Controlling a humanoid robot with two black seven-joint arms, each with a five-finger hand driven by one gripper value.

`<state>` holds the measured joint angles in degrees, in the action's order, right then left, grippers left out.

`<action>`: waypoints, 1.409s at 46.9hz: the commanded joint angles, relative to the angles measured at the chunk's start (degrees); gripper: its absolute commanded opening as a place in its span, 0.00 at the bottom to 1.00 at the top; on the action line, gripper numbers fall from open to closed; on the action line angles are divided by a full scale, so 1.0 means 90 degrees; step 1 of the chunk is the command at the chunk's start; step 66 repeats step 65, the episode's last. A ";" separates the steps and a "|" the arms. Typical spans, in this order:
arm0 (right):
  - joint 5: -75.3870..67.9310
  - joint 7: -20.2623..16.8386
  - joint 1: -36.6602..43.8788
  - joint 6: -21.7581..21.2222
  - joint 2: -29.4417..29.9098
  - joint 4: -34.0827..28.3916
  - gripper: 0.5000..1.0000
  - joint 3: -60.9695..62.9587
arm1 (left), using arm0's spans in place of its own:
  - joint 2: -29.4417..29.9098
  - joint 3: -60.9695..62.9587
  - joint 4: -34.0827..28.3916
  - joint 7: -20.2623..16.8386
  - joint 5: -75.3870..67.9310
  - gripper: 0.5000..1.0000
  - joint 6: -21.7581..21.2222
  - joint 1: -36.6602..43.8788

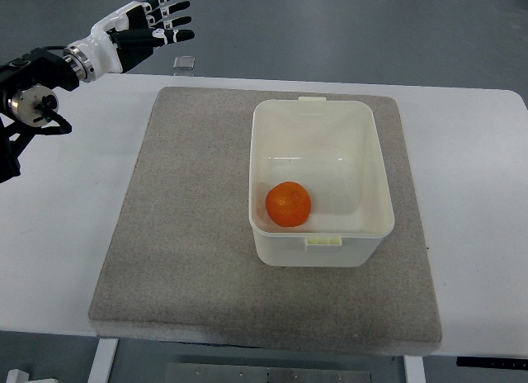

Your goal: Put orange in box with left hand

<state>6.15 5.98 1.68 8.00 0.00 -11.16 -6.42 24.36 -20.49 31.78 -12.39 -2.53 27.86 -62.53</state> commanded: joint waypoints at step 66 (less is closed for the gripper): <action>0.0097 0.0009 -0.0001 0.0068 0.0000 -0.0010 0.89 -0.0068 | -0.0040 -0.1102 -0.0142 0.1679 0.2566 0.99 0.0079 0.0922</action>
